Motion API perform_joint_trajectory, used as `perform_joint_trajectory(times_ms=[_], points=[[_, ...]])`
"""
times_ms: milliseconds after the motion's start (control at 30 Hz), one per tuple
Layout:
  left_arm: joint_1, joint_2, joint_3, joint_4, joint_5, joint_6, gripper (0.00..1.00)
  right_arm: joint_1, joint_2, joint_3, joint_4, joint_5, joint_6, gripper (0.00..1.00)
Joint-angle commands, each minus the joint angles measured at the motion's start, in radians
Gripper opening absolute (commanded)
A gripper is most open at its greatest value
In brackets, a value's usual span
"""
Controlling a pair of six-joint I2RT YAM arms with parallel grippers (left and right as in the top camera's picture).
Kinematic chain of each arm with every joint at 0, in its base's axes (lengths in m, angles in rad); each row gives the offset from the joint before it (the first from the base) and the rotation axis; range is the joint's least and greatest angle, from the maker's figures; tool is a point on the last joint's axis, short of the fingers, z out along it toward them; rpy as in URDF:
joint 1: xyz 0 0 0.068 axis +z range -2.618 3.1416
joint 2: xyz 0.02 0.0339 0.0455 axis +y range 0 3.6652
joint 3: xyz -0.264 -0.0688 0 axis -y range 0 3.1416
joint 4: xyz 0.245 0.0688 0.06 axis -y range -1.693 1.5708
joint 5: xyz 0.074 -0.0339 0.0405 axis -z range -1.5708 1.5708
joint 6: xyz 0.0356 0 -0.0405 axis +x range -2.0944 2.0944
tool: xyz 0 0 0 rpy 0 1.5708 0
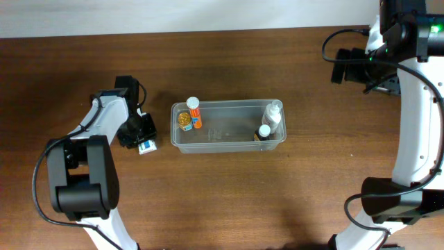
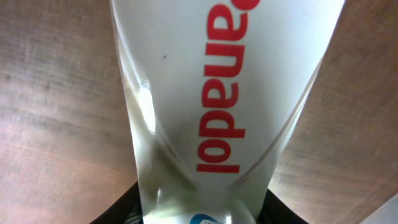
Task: Pack container
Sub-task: 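Grasp the white Panadol box with left gripper, then lift Panadol box and carry it right into the container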
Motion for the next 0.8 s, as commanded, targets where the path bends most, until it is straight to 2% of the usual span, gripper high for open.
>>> perform_joint_trajectory(times_ms=[0, 167, 433, 600, 767], points=[[0.002, 0.018, 0.080, -0.059, -0.016, 0.055, 0.40, -0.003, 0.002, 0.007, -0.003, -0.005, 0.006, 0.98], [0.002, 0.018, 0.232, -0.210, -0.054, 0.073, 0.41, -0.003, 0.002, 0.007, -0.003, -0.005, 0.006, 0.98], [-0.035, 0.014, 0.591, -0.514, -0.053, 0.248, 0.40, -0.003, 0.002, 0.007, -0.003, -0.005, 0.006, 0.98], [-0.112, -0.013, 0.697, -0.574, -0.049, 0.348, 0.40, -0.003, 0.002, 0.007, -0.003, -0.005, 0.006, 0.98], [-0.213, -0.069, 0.713, -0.580, -0.049, 0.448, 0.41, -0.003, 0.002, 0.007, -0.003, -0.005, 0.006, 0.98]])
